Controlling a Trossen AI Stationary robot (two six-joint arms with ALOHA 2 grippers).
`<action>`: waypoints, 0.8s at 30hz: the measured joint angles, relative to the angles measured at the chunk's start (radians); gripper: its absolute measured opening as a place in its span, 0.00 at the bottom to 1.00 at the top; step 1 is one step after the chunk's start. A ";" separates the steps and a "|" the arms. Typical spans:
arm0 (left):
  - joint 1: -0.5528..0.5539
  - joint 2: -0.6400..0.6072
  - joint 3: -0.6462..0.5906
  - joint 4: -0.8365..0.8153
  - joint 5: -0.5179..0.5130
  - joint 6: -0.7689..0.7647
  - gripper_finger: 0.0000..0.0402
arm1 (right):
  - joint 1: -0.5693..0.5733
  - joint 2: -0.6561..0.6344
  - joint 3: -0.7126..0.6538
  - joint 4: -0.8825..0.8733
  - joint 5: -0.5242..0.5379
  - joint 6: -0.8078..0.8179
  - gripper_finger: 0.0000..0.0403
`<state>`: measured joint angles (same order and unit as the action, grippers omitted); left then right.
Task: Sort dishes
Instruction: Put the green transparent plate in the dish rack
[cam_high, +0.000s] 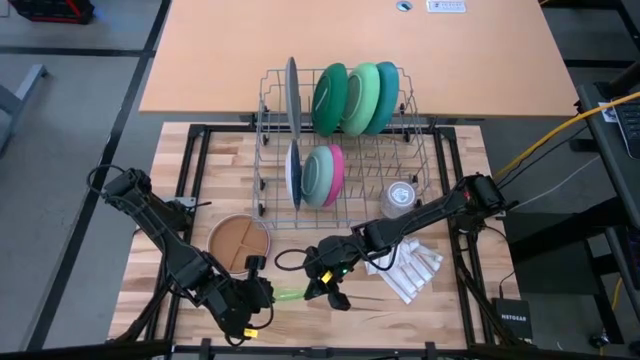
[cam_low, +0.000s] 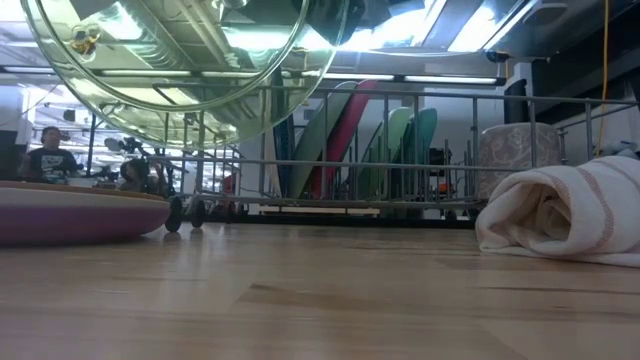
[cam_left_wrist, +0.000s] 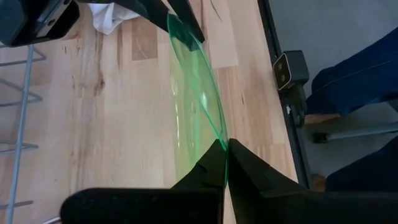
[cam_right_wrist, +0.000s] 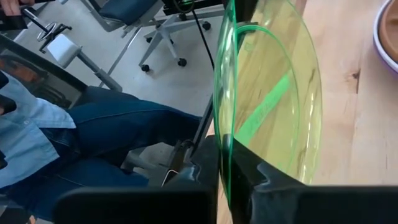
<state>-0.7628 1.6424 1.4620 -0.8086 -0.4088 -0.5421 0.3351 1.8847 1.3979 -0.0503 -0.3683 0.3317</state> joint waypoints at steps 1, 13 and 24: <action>0.000 0.000 0.000 0.002 0.000 0.000 0.00 | 0.000 0.000 0.000 -0.001 0.001 0.001 0.04; 0.000 0.000 0.000 0.002 -0.018 -0.008 0.00 | 0.000 0.000 0.000 -0.002 0.002 0.001 0.02; 0.027 0.000 0.000 0.001 -0.016 -0.052 0.02 | -0.002 0.000 0.000 -0.007 -0.018 0.004 0.02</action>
<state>-0.7359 1.6424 1.4616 -0.8072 -0.4246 -0.5936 0.3336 1.8847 1.3979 -0.0574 -0.3860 0.3359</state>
